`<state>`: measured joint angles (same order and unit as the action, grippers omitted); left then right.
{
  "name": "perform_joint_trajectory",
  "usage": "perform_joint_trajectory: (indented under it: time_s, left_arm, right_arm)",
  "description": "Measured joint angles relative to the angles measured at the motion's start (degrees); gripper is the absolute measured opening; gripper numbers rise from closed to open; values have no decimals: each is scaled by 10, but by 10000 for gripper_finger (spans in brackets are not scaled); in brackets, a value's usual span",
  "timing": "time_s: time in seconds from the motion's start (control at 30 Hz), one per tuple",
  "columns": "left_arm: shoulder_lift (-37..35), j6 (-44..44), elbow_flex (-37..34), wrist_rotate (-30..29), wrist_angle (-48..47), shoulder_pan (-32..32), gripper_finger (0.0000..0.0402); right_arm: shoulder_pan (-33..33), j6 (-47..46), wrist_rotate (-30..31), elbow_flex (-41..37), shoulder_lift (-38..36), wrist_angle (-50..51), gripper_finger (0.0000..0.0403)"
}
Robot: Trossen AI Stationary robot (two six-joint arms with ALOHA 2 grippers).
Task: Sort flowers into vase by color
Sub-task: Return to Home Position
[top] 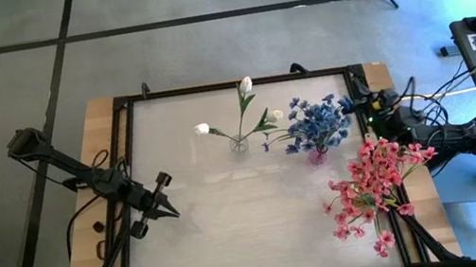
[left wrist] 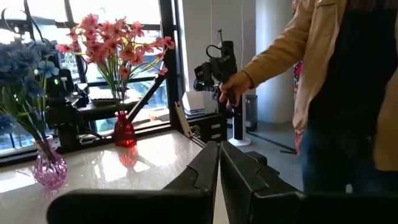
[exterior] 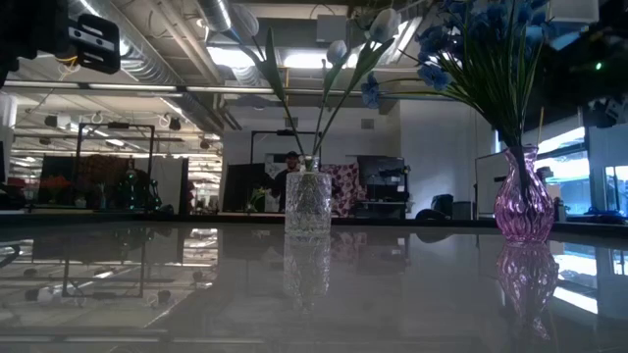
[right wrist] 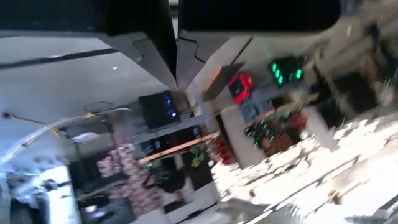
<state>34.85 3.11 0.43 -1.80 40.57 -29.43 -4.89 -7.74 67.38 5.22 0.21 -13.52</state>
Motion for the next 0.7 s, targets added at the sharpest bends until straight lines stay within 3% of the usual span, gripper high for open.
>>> perform_joint_trajectory:
  time_s: [0.23,0.33,0.47,0.7]
  left_arm:
    - [0,20,0,9,-1,0,14]
    - [0,10,0,37,-1,0,14]
    - [0,-17,0,48,-5,-1,14]
    - [0,-10,0,21,-2,-1,14]
  right_arm:
    - [0,49,-132,-45,0,18,3]
    - [0,37,-161,-45,0,88,3]
    - [0,33,-168,-45,2,96,3]
    - [0,83,-289,-46,2,89,3]
